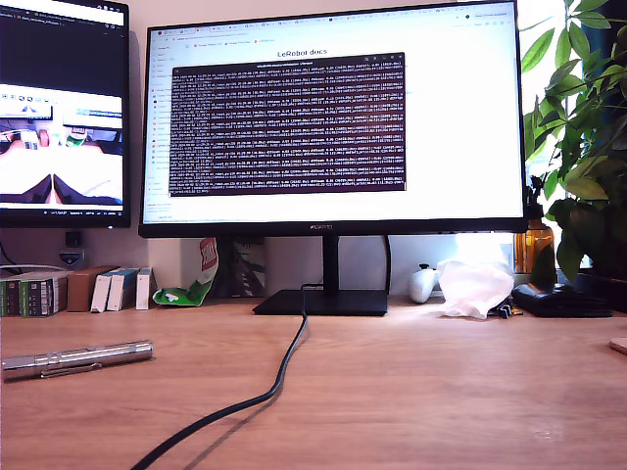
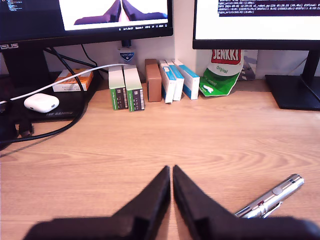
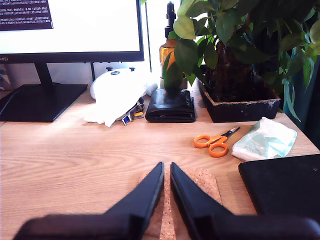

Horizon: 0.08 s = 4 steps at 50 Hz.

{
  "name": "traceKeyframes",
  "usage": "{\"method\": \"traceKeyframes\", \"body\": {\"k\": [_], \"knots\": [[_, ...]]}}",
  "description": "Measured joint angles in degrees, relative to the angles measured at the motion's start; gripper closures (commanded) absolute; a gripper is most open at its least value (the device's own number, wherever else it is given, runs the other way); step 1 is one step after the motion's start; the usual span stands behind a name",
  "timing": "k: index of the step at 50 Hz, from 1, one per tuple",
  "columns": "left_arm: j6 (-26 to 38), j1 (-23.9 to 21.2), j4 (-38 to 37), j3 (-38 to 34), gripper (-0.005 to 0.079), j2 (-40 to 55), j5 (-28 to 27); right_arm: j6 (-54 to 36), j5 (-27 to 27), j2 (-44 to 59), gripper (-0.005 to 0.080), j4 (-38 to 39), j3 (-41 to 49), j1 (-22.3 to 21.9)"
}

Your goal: Pick the metallic laser pointer with your right arm, pass it to your left arm, then place it down to the left side of the table

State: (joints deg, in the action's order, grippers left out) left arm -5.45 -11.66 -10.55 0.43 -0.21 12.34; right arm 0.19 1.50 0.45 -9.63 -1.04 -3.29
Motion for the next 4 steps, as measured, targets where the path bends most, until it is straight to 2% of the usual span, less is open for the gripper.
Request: {"method": "traceKeyframes", "body": {"k": [4], "knots": [[0.00,0.00,-0.02,0.00,0.0755,0.00,0.00,0.00,0.00,0.00,0.0762,0.00,0.00,0.00]]}}
